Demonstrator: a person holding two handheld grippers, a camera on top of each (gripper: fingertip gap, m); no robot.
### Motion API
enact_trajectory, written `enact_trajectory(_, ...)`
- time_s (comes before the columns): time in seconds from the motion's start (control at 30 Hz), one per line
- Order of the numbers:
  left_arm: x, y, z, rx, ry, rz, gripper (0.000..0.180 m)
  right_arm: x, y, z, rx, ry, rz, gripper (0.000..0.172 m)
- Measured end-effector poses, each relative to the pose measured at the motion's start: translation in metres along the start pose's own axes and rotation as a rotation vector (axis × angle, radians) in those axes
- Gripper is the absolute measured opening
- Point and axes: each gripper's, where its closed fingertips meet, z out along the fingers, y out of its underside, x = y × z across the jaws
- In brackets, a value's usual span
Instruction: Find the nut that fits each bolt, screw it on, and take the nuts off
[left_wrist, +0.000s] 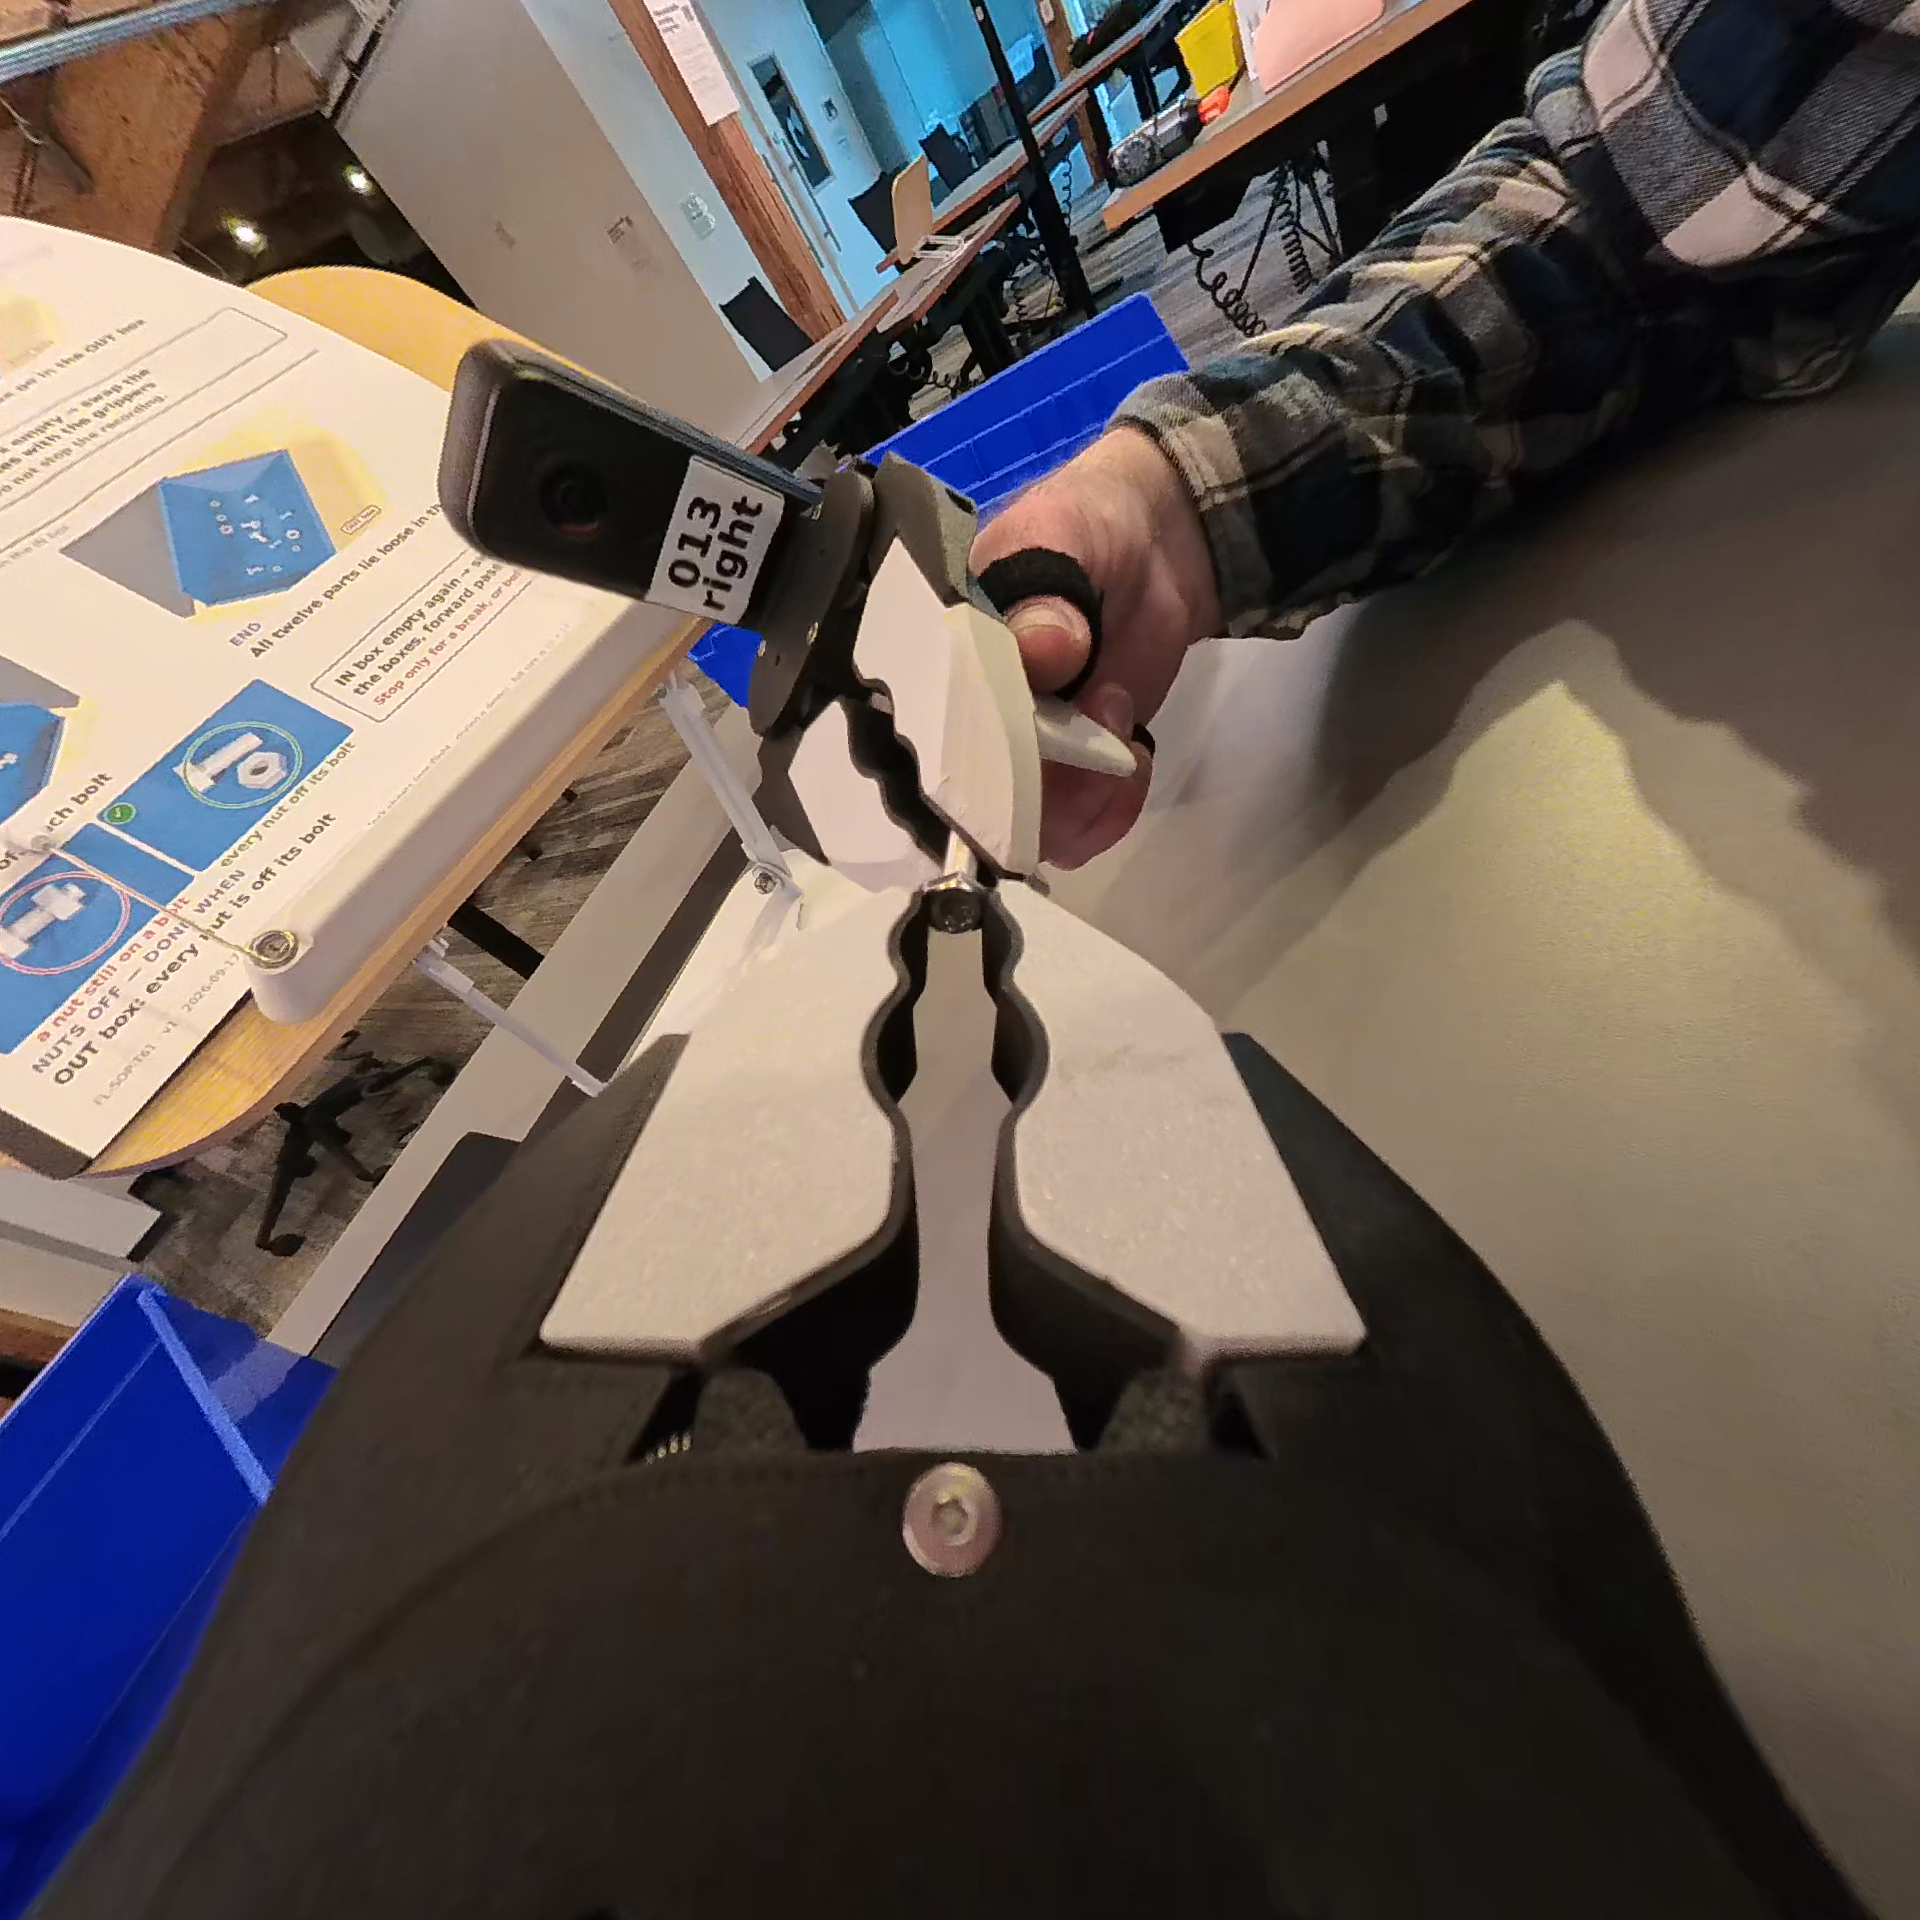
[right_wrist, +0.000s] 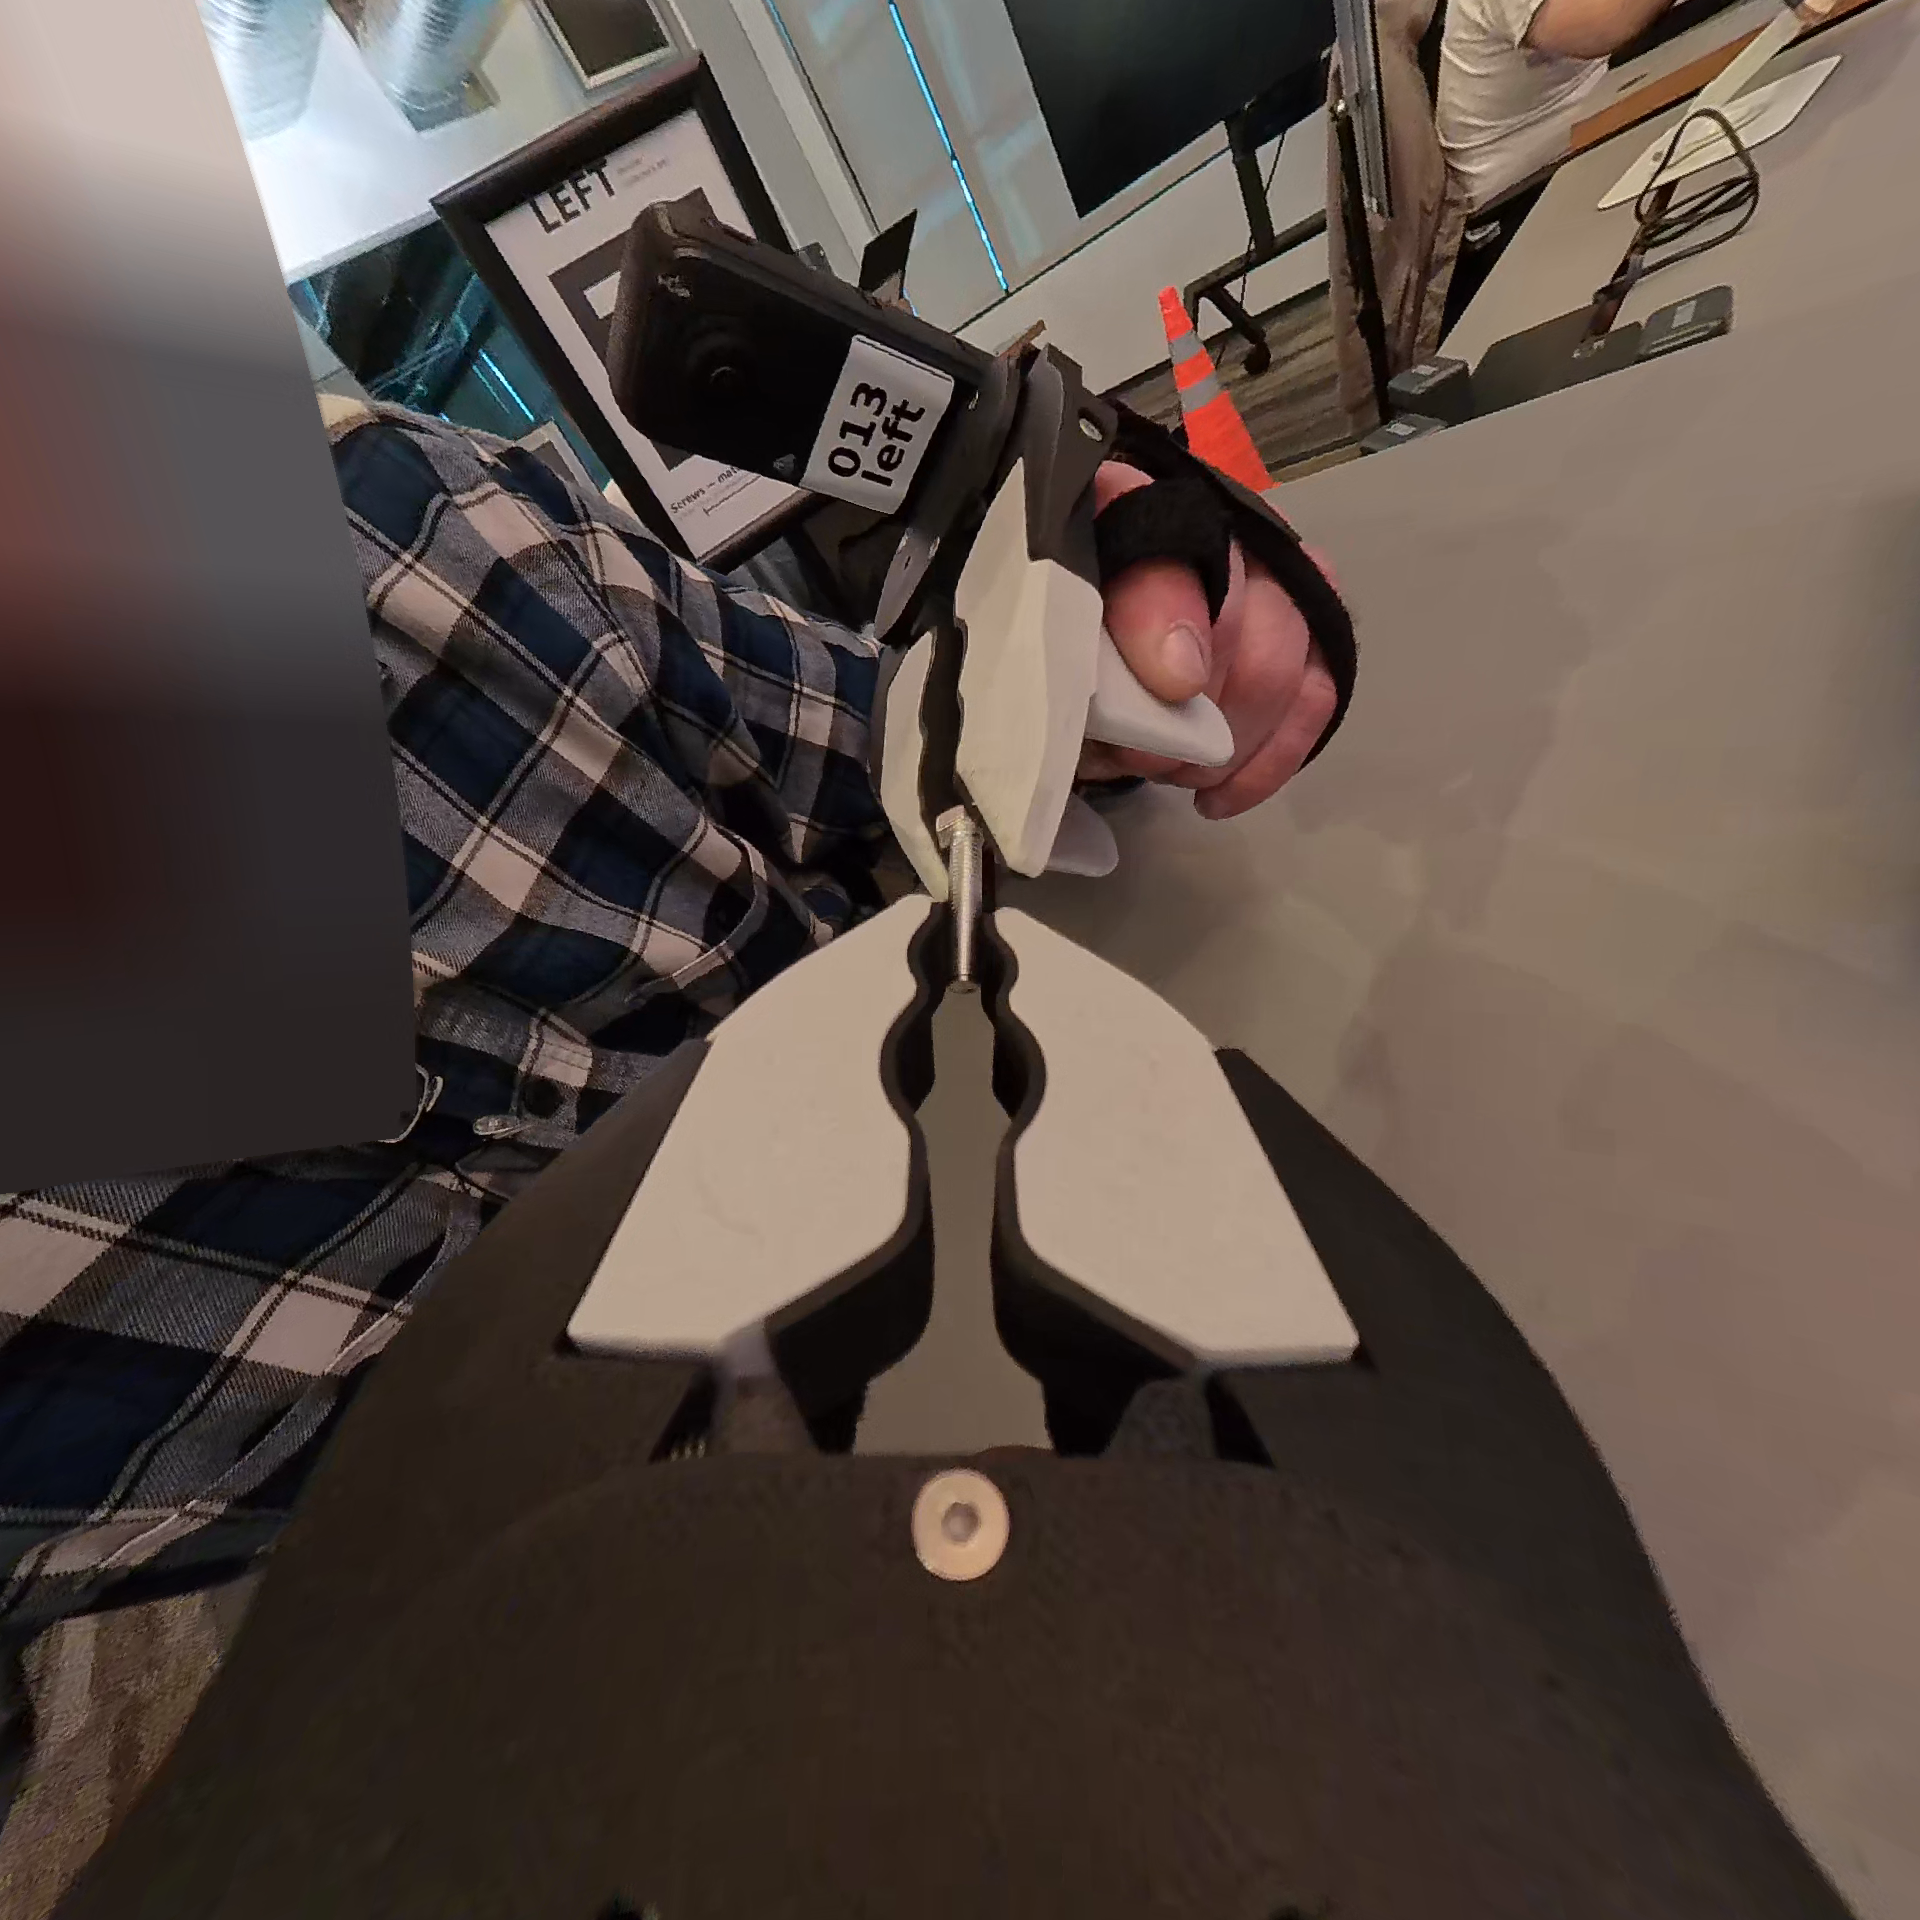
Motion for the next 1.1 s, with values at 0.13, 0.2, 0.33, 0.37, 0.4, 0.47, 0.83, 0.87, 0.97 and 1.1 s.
enact_trajectory(0.13,0.0021,0.0006,-0.0004,-0.001,0.019,-0.001,0.009,-0.0009,0.0016,0.0006,-0.004,-0.008,0.007,0.006)
enact_trajectory(0.2,0.0034,0.0020,-0.0002,-0.005,0.027,0.001,0.009,-0.0005,0.0034,0.0009,-0.012,-0.004,0.001,0.006)
enact_trajectory(0.33,0.0045,0.0049,0.0003,-0.013,0.034,0.002,0.009,0.0013,0.0061,0.0007,-0.026,0.013,-0.012,0.006)
enact_trajectory(0.37,0.0045,0.0051,0.0003,-0.012,0.034,0.004,0.009,0.0016,0.0062,0.0006,-0.027,0.016,-0.014,0.006)
enact_trajectory(0.4,0.0045,0.0050,0.0002,-0.011,0.033,0.005,0.009,0.0016,0.0062,0.0006,-0.028,0.018,-0.017,0.006)
enact_trajectory(0.47,0.0038,0.0052,0.0002,-0.010,0.028,0.005,0.010,0.0019,0.0058,0.0003,-0.027,0.027,-0.024,0.006)
enact_trajectory(0.83,0.0008,0.0039,-0.0011,0.004,0.005,0.006,0.018,0.0002,0.0053,0.0004,-0.036,0.041,-0.040,0.005)
enact_trajectory(0.87,0.0002,0.0037,-0.0013,0.004,0.000,0.008,0.019,0.0000,0.0052,0.0003,-0.037,0.042,-0.043,0.005)
enact_trajectory(0.97,0.0008,0.0027,-0.0017,0.011,0.009,0.002,0.022,-0.0010,0.0044,0.0000,-0.034,0.037,-0.041,0.005)
enact_trajectory(1.1,0.0066,0.0048,0.0009,0.003,0.041,0.003,0.031,-0.0007,0.0051,-0.0012,-0.037,0.036,-0.038,0.006)
